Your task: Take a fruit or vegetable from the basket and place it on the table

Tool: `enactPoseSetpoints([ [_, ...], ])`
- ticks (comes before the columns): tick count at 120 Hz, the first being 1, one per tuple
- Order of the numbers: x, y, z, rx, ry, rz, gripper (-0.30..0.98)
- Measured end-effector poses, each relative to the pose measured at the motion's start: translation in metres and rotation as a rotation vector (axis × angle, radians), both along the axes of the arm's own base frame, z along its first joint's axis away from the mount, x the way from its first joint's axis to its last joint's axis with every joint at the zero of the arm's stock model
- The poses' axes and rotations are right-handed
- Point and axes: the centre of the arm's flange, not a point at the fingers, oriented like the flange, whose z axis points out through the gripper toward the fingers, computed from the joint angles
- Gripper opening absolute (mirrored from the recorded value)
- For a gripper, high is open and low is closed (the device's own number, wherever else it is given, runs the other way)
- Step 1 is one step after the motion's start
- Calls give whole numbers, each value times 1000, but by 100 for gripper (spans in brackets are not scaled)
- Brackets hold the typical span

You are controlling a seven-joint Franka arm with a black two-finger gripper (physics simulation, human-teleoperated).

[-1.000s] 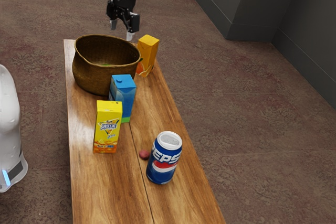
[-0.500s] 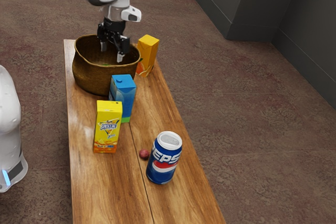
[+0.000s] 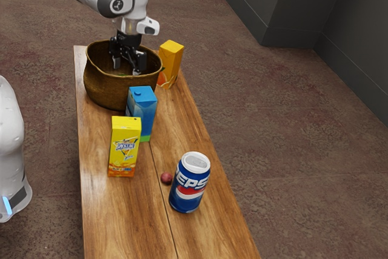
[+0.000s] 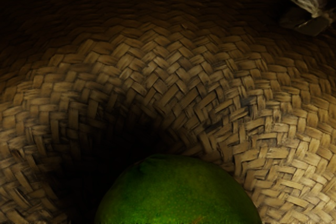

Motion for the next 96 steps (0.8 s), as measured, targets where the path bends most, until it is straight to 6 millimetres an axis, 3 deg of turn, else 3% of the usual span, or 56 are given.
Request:
enactPoseSetpoints([
  [27,3,-5,-2,1,9,-11,69],
  [96,8,-10,-36,-5,37,-16,69],
])
